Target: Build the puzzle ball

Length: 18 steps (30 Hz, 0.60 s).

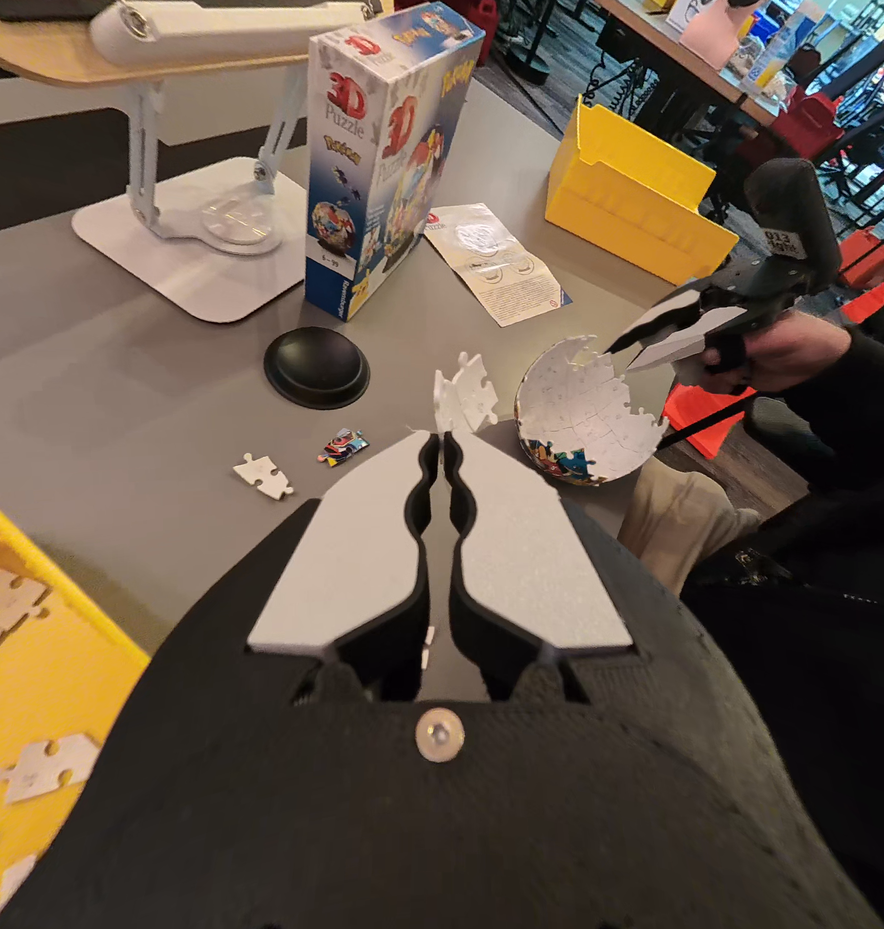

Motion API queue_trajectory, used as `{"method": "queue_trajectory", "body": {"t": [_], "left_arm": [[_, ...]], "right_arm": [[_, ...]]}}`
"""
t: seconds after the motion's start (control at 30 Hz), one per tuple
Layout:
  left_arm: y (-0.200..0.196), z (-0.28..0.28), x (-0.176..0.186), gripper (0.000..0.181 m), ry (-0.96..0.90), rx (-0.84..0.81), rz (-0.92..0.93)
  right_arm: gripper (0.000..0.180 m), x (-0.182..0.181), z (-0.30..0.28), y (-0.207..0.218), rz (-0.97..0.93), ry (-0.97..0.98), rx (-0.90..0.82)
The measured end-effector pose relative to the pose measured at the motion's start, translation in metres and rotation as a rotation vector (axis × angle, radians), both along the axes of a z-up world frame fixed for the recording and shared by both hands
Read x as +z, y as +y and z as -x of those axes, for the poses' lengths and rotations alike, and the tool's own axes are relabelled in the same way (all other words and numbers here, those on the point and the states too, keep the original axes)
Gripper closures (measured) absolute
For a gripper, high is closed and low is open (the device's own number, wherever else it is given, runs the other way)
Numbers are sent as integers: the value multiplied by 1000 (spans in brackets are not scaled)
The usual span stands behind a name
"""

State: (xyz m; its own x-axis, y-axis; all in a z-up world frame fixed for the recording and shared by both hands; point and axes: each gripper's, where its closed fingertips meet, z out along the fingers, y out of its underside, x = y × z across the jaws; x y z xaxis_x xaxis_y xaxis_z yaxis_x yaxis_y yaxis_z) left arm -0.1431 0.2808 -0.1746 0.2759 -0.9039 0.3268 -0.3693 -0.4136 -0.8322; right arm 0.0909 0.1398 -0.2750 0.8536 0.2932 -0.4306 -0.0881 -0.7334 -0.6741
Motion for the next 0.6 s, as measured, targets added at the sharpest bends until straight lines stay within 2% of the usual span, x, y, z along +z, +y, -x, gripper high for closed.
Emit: {"method": "queue_trajectory", "body": {"t": [0.27, 0.43, 0.6], "left_arm": [[-11, -30, -25, 179, 43, -83, 75], [-28, -53, -74, 179, 164, -178, 172], [-27, -62, -117, 179, 291, -214, 232]], "right_arm": [[143, -7, 9, 10, 12, 23, 22], [143, -9, 12, 17, 7, 16, 42], [143, -9, 11, 19, -1, 26, 45]]}}
